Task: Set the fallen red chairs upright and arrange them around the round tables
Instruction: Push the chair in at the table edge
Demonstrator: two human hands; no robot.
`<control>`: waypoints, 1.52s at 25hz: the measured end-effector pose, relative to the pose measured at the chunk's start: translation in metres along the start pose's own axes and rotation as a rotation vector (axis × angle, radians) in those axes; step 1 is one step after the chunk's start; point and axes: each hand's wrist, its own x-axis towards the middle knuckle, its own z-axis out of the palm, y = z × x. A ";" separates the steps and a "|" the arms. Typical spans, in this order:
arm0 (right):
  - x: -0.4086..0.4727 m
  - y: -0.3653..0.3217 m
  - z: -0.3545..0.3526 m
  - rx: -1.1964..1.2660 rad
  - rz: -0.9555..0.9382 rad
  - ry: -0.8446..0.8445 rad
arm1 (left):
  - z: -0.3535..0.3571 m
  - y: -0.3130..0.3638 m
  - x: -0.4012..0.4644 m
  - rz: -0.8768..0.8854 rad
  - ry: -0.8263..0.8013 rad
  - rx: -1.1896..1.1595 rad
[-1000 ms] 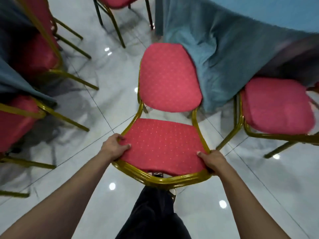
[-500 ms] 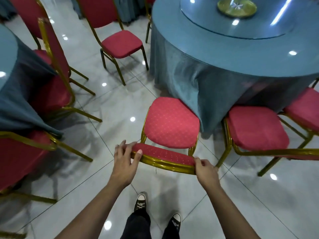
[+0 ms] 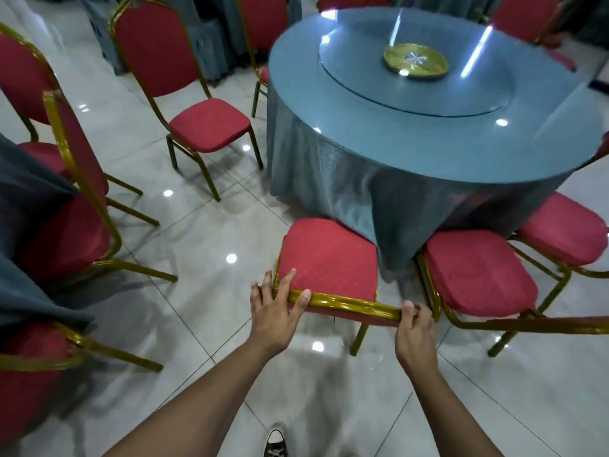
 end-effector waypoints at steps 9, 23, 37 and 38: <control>0.035 -0.053 0.038 0.023 0.054 0.009 | -0.051 0.001 0.091 0.062 -0.046 0.042; 0.113 -0.174 0.114 -0.002 0.050 -0.166 | -0.108 0.002 0.236 0.143 0.144 0.175; 0.179 -0.299 0.216 0.052 0.236 0.087 | -0.200 -0.004 0.440 0.335 -0.134 0.255; 0.186 -0.306 0.219 0.060 0.243 0.088 | -0.204 -0.001 0.451 0.349 -0.140 0.257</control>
